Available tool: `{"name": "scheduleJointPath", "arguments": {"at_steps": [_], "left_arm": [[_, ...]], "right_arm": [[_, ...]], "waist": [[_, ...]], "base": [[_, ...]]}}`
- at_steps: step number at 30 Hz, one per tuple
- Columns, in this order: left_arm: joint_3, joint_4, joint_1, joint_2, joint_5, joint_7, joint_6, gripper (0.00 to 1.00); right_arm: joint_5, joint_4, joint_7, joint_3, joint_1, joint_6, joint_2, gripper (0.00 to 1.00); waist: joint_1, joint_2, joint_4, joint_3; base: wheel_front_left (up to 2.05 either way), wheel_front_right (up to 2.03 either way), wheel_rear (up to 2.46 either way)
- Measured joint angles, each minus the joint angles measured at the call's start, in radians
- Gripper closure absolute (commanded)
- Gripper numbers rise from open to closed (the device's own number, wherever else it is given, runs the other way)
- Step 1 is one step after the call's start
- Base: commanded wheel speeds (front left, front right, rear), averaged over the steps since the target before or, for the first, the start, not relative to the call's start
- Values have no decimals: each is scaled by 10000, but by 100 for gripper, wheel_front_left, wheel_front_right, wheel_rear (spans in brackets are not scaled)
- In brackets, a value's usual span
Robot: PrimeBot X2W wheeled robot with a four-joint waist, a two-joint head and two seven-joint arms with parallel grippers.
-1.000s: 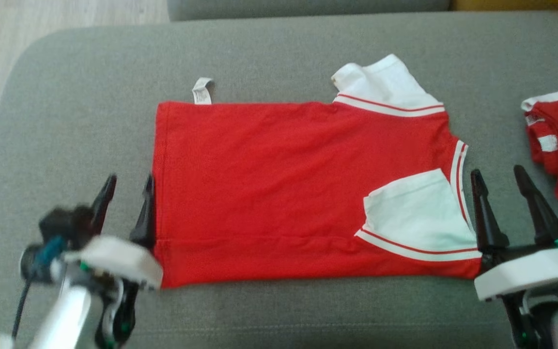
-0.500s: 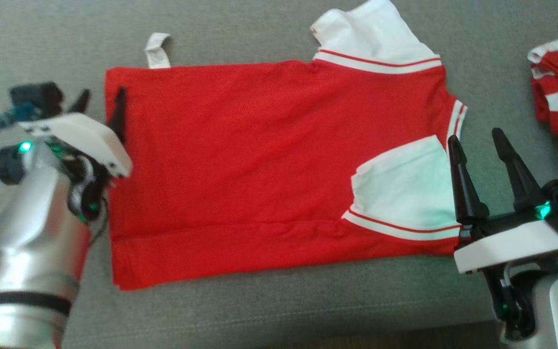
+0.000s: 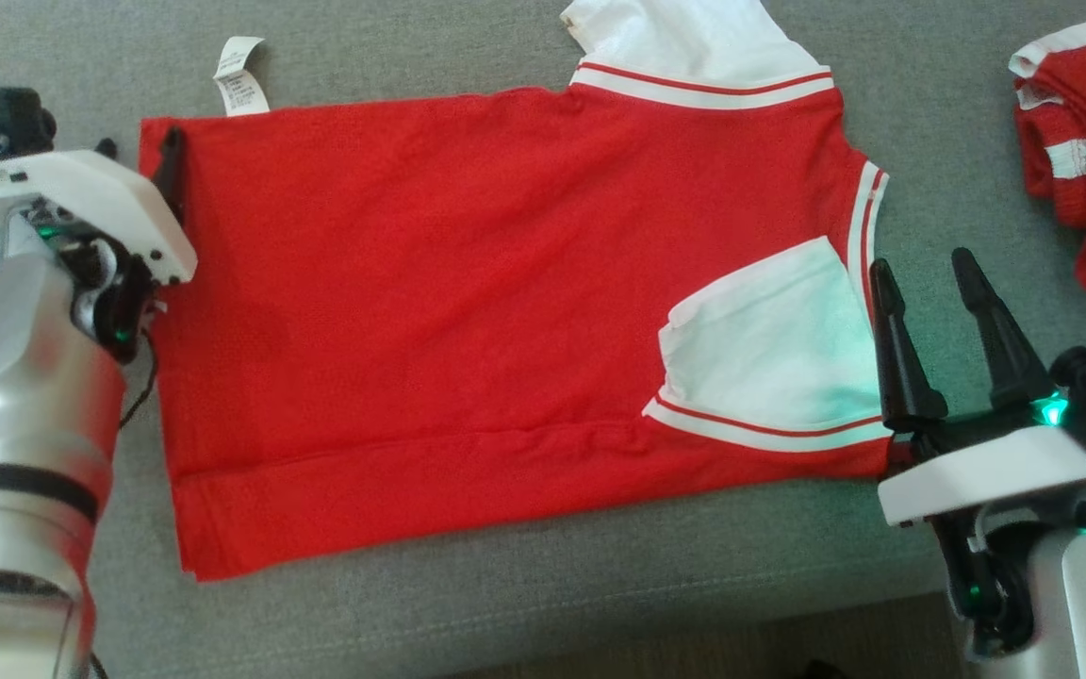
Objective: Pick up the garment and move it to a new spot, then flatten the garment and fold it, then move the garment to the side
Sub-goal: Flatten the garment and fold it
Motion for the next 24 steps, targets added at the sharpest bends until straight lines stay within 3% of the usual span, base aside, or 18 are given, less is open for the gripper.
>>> {"name": "scheduleJointPath", "arguments": {"at_steps": [2, 5, 6, 11, 15, 24], "left_arm": [[-63, 307, -226, -8, 0, 219, -94, 6], [-349, 594, -477, -4, 21, 481, -234, 81], [-464, 617, -512, -29, 65, 510, -290, 100], [-696, 788, -522, -96, 199, 13, -337, 100], [-853, 903, -522, -213, 249, -566, -337, 100], [-1112, 911, -874, -905, 370, -1678, -337, 100]], "right_arm": [[33, 35, 0, 0, -8, 0, 2, 0], [33, 50, 15, -63, -10, 0, 4, 0], [33, 56, 29, -92, -15, 0, 6, 0], [31, 336, 194, -194, -295, 0, -29, 0], [140, 938, 320, -272, -1186, 0, -437, 0], [938, 3881, 644, -171, -4736, 0, -1379, 0]], "waist": [[0, 0, -7, 16], [0, 0, 22, 14], [0, 0, 38, 6], [0, 0, 117, -49], [0, 0, 239, -39], [1, 0, 930, 229]], "base": [[0, 0, 0], [0, 0, 0], [0, 0, 0], [0, 0, 0], [0, 0, 0], [0, 0, 0]]}}
